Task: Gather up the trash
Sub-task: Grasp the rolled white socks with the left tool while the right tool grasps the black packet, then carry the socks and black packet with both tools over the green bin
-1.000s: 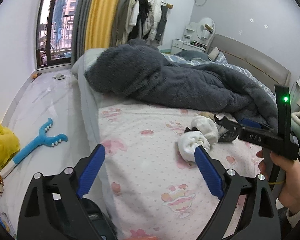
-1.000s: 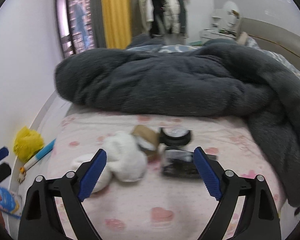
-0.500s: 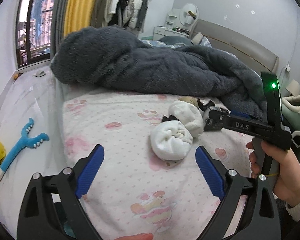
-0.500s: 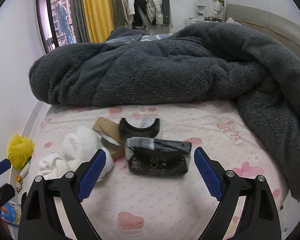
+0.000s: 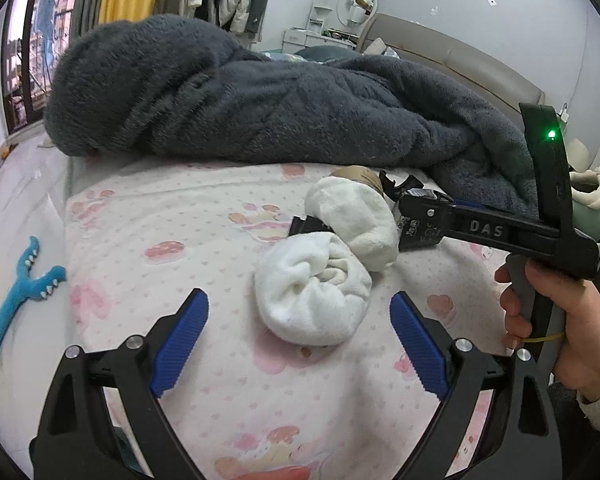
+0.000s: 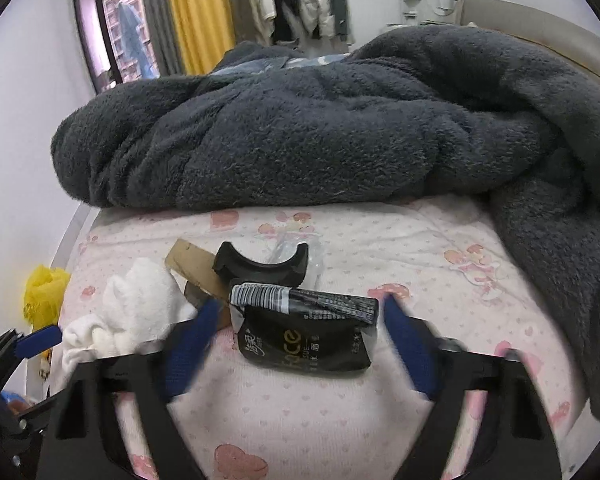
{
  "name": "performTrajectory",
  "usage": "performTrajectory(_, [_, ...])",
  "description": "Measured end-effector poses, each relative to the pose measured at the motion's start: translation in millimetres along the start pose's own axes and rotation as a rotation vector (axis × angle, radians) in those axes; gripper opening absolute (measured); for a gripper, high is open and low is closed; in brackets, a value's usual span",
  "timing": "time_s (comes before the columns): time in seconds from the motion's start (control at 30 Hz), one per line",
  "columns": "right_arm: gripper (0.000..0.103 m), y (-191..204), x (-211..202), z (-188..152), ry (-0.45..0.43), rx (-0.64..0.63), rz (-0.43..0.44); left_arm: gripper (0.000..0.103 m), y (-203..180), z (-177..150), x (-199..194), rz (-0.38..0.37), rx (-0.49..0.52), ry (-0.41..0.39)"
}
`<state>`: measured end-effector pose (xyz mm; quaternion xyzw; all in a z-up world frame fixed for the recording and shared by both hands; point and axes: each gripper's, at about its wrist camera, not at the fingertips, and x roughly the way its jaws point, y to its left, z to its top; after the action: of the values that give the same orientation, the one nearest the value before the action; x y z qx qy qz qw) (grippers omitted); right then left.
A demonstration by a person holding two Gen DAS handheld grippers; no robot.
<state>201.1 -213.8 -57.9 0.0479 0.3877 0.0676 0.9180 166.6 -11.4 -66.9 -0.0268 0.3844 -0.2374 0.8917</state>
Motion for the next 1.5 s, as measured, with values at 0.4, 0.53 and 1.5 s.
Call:
performTrajectory(0.4, [0.067,-16,-8,2,-0.002,0.001,0.022,0.075,-8,-1,21,-0.001,0.02,0.038])
performTrajectory(0.53, [0.066,-20,-13,3,-0.007,0.01,0.029,0.063,-11,-1,22,0.02,0.023,0.032])
performTrajectory(1.5, [0.066,56,-70,-4,-0.096,-0.059,0.175,0.054,2,-22,-79,0.09,-0.061,-0.123])
